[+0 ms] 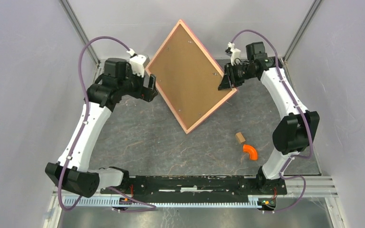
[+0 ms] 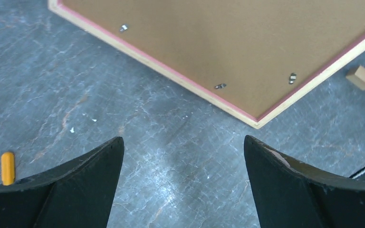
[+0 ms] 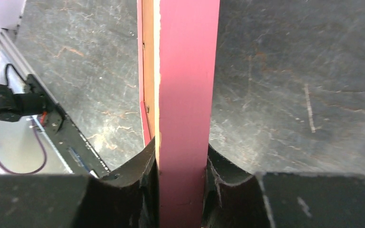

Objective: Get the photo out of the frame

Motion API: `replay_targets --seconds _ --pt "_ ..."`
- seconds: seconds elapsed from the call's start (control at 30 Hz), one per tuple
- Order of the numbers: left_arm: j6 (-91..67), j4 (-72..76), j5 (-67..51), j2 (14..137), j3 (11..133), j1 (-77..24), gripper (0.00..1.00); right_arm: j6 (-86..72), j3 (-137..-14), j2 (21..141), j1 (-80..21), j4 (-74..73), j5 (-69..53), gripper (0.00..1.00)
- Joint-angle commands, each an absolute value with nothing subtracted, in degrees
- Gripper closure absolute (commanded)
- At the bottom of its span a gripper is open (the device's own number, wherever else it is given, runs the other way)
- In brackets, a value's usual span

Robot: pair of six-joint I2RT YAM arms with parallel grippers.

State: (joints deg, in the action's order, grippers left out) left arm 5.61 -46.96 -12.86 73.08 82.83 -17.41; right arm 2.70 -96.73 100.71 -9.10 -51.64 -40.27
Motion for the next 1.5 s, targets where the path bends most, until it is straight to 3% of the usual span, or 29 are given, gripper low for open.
replay_targets --seconds 0.0,0.6,0.73,1.03,1.27,1.47 --pt "0.5 -43.0 -15.6 69.4 85.6 -13.5 0.00 16.6 -105.4 95.9 -10.7 -43.7 -32.5 1.00" --pt "-3.5 -43.8 -14.6 72.0 101.2 6.4 0.00 34.0 -102.6 86.9 -32.0 -37.0 -0.4 1.00" --pt "-4.9 -42.7 -18.2 72.6 102.0 10.6 0.00 36.5 -92.6 83.0 -35.9 -32.1 -0.4 1.00" --pt "-6.7 -41.7 -25.0 73.5 98.2 13.4 0.00 45.2 -68.9 78.6 -50.7 -18.8 17.7 1.00" --pt "-3.0 -40.5 -23.5 70.3 91.1 13.5 0.00 47.1 -44.2 77.3 -57.2 2.2 29.7 1.00" --pt "-0.9 -41.0 -24.3 69.6 86.9 13.5 0.00 50.7 -30.5 79.0 -58.4 17.2 32.3 1.00"
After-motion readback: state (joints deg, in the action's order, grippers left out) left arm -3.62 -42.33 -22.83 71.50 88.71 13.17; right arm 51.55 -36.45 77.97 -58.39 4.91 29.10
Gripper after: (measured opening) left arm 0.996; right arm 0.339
